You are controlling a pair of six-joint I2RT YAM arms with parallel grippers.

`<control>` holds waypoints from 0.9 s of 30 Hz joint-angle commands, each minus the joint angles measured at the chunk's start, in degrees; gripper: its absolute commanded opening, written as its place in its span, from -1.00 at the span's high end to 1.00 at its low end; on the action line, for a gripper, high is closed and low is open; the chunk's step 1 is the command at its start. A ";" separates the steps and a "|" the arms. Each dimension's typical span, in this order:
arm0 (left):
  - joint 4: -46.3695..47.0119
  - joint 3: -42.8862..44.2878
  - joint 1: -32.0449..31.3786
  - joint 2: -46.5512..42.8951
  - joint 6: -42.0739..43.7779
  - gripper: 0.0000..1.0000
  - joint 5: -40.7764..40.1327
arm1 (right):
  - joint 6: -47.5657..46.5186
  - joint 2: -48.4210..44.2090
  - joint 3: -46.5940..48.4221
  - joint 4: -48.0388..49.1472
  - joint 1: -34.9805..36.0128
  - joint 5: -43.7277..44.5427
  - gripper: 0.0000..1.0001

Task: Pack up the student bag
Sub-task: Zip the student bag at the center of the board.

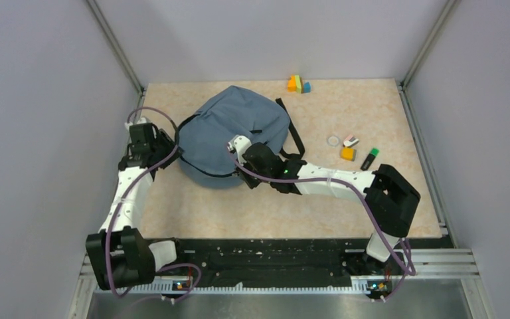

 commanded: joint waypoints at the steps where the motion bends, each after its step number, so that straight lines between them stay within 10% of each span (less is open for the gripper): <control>1: 3.25 -4.63 1.03 -6.36 -1.21 -0.06 1.06 | 0.16 -2.92 -0.22 0.27 -0.37 -4.46 1.00; 7: 4.23 -15.97 0.14 -15.25 -6.44 -0.64 3.96 | 1.45 -1.08 0.59 1.09 0.15 -7.74 1.00; 27: 13.68 -25.32 -20.46 -22.20 -23.35 -0.74 -0.14 | 1.42 1.96 3.67 0.80 2.91 -8.23 1.00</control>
